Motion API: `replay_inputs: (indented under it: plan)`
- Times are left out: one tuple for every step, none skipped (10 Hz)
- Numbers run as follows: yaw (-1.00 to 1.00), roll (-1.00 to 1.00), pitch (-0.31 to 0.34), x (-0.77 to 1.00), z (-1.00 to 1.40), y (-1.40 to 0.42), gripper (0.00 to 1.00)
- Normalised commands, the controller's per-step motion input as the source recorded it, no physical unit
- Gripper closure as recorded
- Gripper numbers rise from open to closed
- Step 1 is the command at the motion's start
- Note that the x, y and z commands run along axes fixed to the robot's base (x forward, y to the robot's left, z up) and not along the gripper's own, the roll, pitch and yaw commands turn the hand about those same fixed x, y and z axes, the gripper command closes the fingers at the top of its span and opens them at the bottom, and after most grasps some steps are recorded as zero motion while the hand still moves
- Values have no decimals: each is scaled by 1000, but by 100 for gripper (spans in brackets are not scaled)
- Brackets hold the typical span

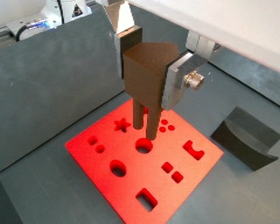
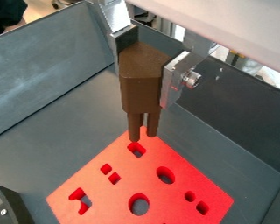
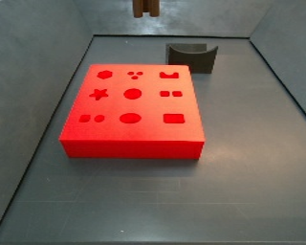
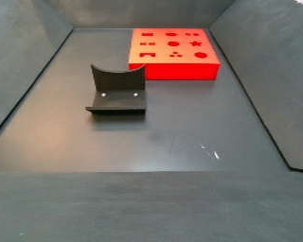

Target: Insert the 3 prong object.

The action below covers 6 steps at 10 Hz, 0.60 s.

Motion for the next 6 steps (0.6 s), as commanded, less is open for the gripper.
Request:
replay_inputs:
  plan:
    - [-191, -61, 0, 0, -163, 91, 100]
    - [-483, -20, 0, 0, -263, 180, 100]
    - [-814, 0, 0, 14, -331, 254, 100]
    - [-980, 0, 0, 97, -337, 106, 100]
    - [-1000, 0, 0, 114, -303, 89, 100]
    - [-1000, 0, 0, 123, -289, 86, 100]
